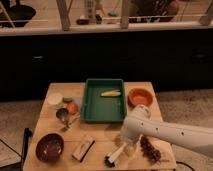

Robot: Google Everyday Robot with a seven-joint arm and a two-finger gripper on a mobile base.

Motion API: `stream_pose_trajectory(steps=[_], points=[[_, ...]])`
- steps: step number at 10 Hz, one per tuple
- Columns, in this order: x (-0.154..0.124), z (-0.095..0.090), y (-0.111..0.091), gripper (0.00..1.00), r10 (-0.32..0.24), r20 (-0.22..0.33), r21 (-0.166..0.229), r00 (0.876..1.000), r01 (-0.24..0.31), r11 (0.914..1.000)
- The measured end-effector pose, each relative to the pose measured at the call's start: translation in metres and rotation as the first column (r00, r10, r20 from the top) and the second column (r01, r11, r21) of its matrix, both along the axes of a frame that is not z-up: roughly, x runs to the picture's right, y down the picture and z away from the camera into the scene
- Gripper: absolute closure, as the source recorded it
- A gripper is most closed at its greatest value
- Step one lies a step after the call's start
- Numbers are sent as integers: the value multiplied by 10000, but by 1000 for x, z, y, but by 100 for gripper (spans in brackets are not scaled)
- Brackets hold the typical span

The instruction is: Wipe purple bowl with brush

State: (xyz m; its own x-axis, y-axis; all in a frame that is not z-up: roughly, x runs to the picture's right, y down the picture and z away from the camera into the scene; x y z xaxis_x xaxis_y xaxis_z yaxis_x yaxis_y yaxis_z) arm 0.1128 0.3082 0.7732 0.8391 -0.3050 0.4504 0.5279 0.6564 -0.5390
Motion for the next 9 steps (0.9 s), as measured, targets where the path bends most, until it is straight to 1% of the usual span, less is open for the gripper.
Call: stream_pose_trajectory(steps=[3,5,6,9], points=[[6,-2,-4,80,-257,-71,71,9996,257,9996],[3,-2,-7,97,-375,-20,141,9993,375,9992],[2,-2,-8,100,-448,34,179,9990,447,9988],[-15,-10,-17,100,-860,393,350,9955,846,9958]])
